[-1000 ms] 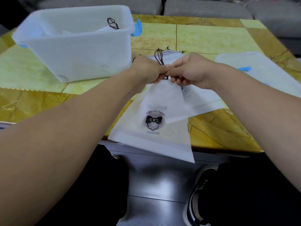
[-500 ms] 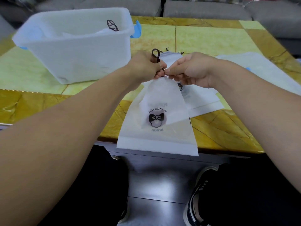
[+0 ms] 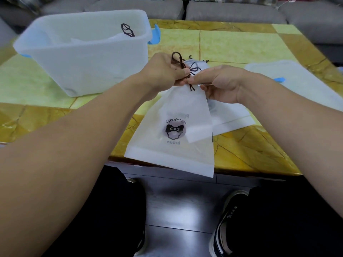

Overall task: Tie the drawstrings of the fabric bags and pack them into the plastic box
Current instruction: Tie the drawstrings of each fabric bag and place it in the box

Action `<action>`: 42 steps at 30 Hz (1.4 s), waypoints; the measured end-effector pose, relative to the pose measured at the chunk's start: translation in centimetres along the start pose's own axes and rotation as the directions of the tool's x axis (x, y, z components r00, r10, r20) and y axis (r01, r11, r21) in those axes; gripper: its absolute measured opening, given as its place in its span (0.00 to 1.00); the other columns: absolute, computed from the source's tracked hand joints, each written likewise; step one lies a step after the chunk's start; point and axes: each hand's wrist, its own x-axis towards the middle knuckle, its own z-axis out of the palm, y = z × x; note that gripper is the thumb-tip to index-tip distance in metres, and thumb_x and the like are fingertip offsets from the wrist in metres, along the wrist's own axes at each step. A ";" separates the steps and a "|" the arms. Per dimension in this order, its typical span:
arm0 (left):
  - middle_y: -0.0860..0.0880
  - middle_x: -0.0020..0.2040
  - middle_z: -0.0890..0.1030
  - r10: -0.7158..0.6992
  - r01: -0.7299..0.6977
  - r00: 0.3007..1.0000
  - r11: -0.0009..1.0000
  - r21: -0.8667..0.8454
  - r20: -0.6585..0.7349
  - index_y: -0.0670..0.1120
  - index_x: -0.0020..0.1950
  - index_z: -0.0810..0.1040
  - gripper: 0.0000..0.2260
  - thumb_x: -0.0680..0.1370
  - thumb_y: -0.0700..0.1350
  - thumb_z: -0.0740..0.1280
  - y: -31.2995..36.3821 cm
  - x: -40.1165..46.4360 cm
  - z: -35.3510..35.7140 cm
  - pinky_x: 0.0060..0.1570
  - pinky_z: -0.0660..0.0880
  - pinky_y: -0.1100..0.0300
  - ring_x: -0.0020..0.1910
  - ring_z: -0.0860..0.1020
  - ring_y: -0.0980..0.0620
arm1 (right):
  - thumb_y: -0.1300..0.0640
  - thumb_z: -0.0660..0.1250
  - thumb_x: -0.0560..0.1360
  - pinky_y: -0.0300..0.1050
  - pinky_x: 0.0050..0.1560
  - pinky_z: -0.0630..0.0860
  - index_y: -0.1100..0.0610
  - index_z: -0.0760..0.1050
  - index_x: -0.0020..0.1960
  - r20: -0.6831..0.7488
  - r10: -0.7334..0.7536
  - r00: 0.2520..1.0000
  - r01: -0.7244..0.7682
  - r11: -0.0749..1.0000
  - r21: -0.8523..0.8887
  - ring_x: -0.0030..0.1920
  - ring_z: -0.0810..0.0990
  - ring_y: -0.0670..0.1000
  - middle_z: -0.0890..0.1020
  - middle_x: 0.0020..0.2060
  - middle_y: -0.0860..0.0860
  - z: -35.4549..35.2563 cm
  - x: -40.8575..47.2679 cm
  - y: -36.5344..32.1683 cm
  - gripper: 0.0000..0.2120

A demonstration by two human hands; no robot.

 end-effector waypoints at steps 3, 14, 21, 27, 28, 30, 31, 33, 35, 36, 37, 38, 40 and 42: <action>0.42 0.42 0.81 -0.004 0.005 1.000 0.999 -0.040 0.010 0.36 0.52 0.79 0.03 0.78 0.33 0.68 -0.1 -0.1 0.1 0.42 0.80 0.66 0.35 0.80 0.55 | 0.57 0.77 0.66 0.44 0.58 0.69 0.56 0.83 0.46 0.093 -0.003 0.996 -0.003 0.998 0.061 0.49 0.81 0.50 0.85 0.50 0.52 -0.1 0.1 0.5 0.09; 0.43 0.42 0.84 0.028 -0.032 0.997 0.997 -0.069 -0.070 0.37 0.43 0.83 0.02 0.75 0.33 0.72 0.1 -0.2 -0.3 0.44 0.81 0.64 0.39 0.81 0.50 | 0.63 0.78 0.68 0.47 0.47 0.69 0.54 0.84 0.34 -0.007 -0.153 0.988 0.153 0.987 0.041 0.41 0.76 0.51 0.83 0.37 0.52 0.3 0.2 0.5 0.08; 0.48 0.38 0.82 0.118 -0.101 0.989 0.977 0.186 -0.084 0.39 0.47 0.85 0.04 0.75 0.39 0.74 0.5 -0.3 -0.4 0.34 0.72 0.69 0.29 0.73 0.62 | 0.66 0.77 0.68 0.39 0.35 0.72 0.53 0.77 0.31 -0.187 -0.375 0.908 0.337 0.919 -0.205 0.34 0.77 0.49 0.79 0.32 0.52 1.1 0.4 0.1 0.14; 0.43 0.38 0.80 0.068 -0.061 0.996 0.993 0.103 -0.058 0.43 0.37 0.78 0.10 0.75 0.34 0.73 0.3 -0.2 -0.2 0.38 0.75 0.65 0.31 0.76 0.53 | 0.70 0.67 0.76 0.42 0.39 0.79 0.57 0.79 0.49 0.004 -0.233 0.973 0.232 0.966 -0.118 0.43 0.77 0.54 0.81 0.47 0.58 1.4 0.7 0.0 0.09; 0.44 0.37 0.80 0.048 -0.043 0.998 0.994 0.103 -0.047 0.42 0.38 0.78 0.08 0.76 0.34 0.73 0.4 -0.3 -0.3 0.36 0.75 0.67 0.32 0.77 0.54 | 0.70 0.68 0.76 0.42 0.42 0.80 0.57 0.80 0.50 0.070 -0.189 0.979 0.195 0.977 -0.086 0.44 0.77 0.53 0.80 0.47 0.57 1.0 0.7 0.1 0.09; 0.44 0.39 0.81 -0.013 0.013 1.000 0.995 0.099 0.001 0.36 0.46 0.81 0.02 0.76 0.35 0.72 0.4 -0.4 -0.5 0.35 0.76 0.69 0.35 0.80 0.53 | 0.68 0.68 0.77 0.39 0.42 0.81 0.60 0.80 0.51 0.160 -0.105 0.982 0.109 0.994 -0.018 0.41 0.79 0.50 0.79 0.43 0.54 0.1 0.4 0.3 0.07; 0.44 0.41 0.83 -0.032 0.030 0.999 0.995 0.093 0.026 0.33 0.50 0.81 0.06 0.76 0.35 0.73 0.3 -0.4 -0.6 0.38 0.78 0.67 0.38 0.82 0.52 | 0.68 0.68 0.77 0.37 0.41 0.81 0.61 0.80 0.51 0.178 -0.065 0.982 0.066 0.998 0.003 0.38 0.80 0.48 0.79 0.40 0.52 -0.3 0.3 0.4 0.05; 0.46 0.41 0.84 -0.061 0.055 0.995 0.995 0.085 0.074 0.32 0.54 0.80 0.10 0.76 0.36 0.73 0.1 -0.4 -0.9 0.44 0.81 0.62 0.39 0.82 0.51 | 0.66 0.68 0.77 0.36 0.39 0.81 0.62 0.79 0.50 0.176 -0.010 0.984 0.007 1.000 0.019 0.35 0.81 0.46 0.81 0.36 0.51 -0.8 0.2 0.6 0.03; 0.47 0.39 0.84 -0.078 0.071 0.993 0.994 0.083 0.090 0.35 0.55 0.80 0.10 0.76 0.36 0.73 0.1 -0.5 -1.0 0.43 0.82 0.62 0.38 0.81 0.51 | 0.65 0.69 0.76 0.38 0.39 0.81 0.63 0.81 0.49 0.152 0.007 0.988 -0.009 1.000 0.007 0.35 0.81 0.48 0.81 0.36 0.54 -1.3 0.2 0.6 0.03; 0.47 0.39 0.84 -0.096 0.088 0.991 0.992 0.084 0.090 0.35 0.54 0.80 0.09 0.76 0.37 0.73 0.2 -0.6 -1.0 0.42 0.81 0.63 0.38 0.81 0.51 | 0.64 0.70 0.77 0.38 0.39 0.81 0.62 0.81 0.49 0.141 -0.003 0.990 0.007 1.000 -0.029 0.37 0.81 0.49 0.80 0.37 0.55 -1.5 0.3 0.5 0.03; 0.46 0.40 0.84 -0.119 0.111 0.989 0.990 0.092 0.086 0.35 0.53 0.81 0.09 0.76 0.37 0.73 0.3 -0.6 -1.0 0.41 0.80 0.65 0.37 0.81 0.51 | 0.63 0.69 0.77 0.39 0.40 0.81 0.62 0.81 0.50 0.136 -0.022 0.990 0.037 0.994 -0.106 0.38 0.80 0.51 0.79 0.38 0.56 -1.6 0.4 0.4 0.04; 0.45 0.40 0.84 -0.145 0.136 0.986 0.985 0.104 0.084 0.35 0.52 0.82 0.08 0.76 0.37 0.73 0.3 -0.7 -1.0 0.40 0.80 0.66 0.35 0.81 0.52 | 0.62 0.69 0.79 0.39 0.42 0.81 0.63 0.81 0.51 0.138 -0.041 0.990 0.071 0.974 -0.217 0.40 0.80 0.51 0.78 0.39 0.56 -1.7 0.4 0.3 0.05; 0.45 0.40 0.84 -0.204 0.193 0.976 0.973 0.128 0.080 0.37 0.50 0.83 0.05 0.76 0.38 0.73 0.1 -0.6 -0.8 0.38 0.79 0.66 0.32 0.81 0.54 | 0.61 0.66 0.81 0.41 0.44 0.81 0.65 0.80 0.55 0.165 -0.065 0.984 0.131 0.894 -0.428 0.41 0.81 0.49 0.81 0.41 0.54 -1.4 0.1 0.1 0.08; 0.45 0.39 0.84 -0.261 0.252 0.962 0.961 0.116 0.076 0.38 0.48 0.82 0.03 0.77 0.38 0.72 0.1 -0.5 -0.5 0.38 0.79 0.66 0.31 0.80 0.55 | 0.62 0.65 0.81 0.44 0.46 0.82 0.67 0.79 0.57 0.180 -0.088 0.980 0.170 0.839 -0.517 0.38 0.82 0.48 0.83 0.41 0.54 -1.0 -0.1 -0.2 0.09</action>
